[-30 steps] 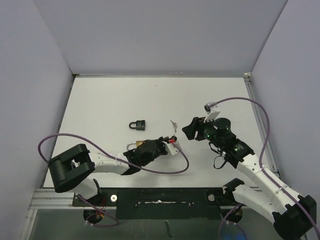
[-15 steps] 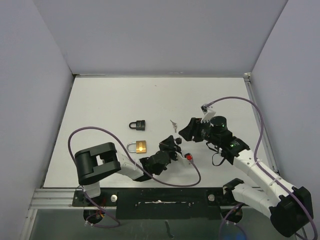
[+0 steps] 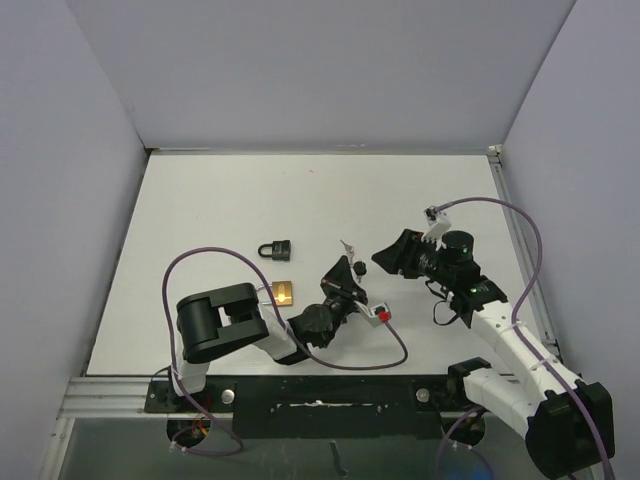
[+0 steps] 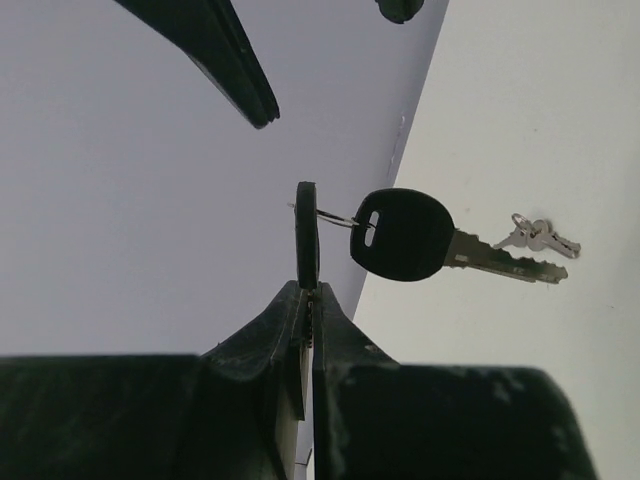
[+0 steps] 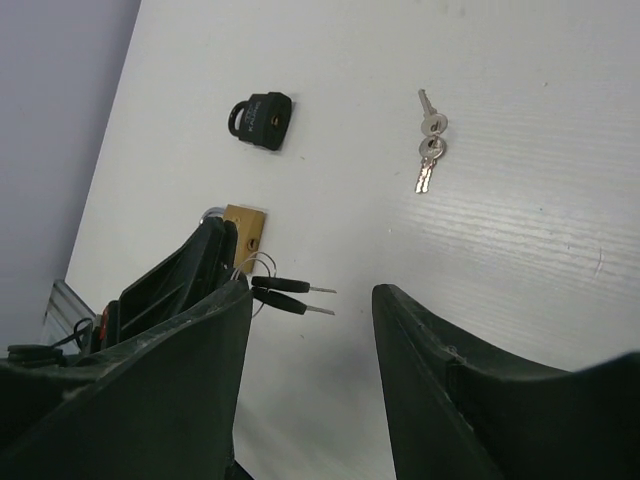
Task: Unlock with the key
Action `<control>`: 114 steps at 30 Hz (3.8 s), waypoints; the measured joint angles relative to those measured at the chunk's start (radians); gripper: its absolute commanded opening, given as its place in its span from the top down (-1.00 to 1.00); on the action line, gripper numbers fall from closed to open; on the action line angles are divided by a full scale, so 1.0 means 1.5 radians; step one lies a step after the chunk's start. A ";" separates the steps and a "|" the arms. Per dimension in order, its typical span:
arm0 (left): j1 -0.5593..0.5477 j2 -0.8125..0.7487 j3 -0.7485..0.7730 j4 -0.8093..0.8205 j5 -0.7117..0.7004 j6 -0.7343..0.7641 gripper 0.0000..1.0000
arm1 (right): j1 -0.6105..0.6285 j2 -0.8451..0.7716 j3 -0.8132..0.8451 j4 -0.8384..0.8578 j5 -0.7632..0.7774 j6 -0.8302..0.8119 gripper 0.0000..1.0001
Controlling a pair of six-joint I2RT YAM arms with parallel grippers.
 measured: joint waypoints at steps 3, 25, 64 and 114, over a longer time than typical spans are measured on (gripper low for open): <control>0.000 0.000 0.002 0.016 0.001 0.011 1.00 | -0.019 0.000 -0.003 0.025 -0.025 0.010 -0.01; -0.004 0.020 0.045 0.032 0.002 0.060 1.00 | -0.016 0.001 -0.045 0.156 -0.124 0.082 0.23; -0.023 0.049 0.099 0.045 -0.069 0.056 -0.87 | 0.001 -0.016 -0.096 0.234 -0.073 0.133 1.00; 0.539 -0.513 0.027 -0.915 0.445 -1.102 -0.95 | 0.031 0.042 0.031 0.009 0.022 -0.112 1.00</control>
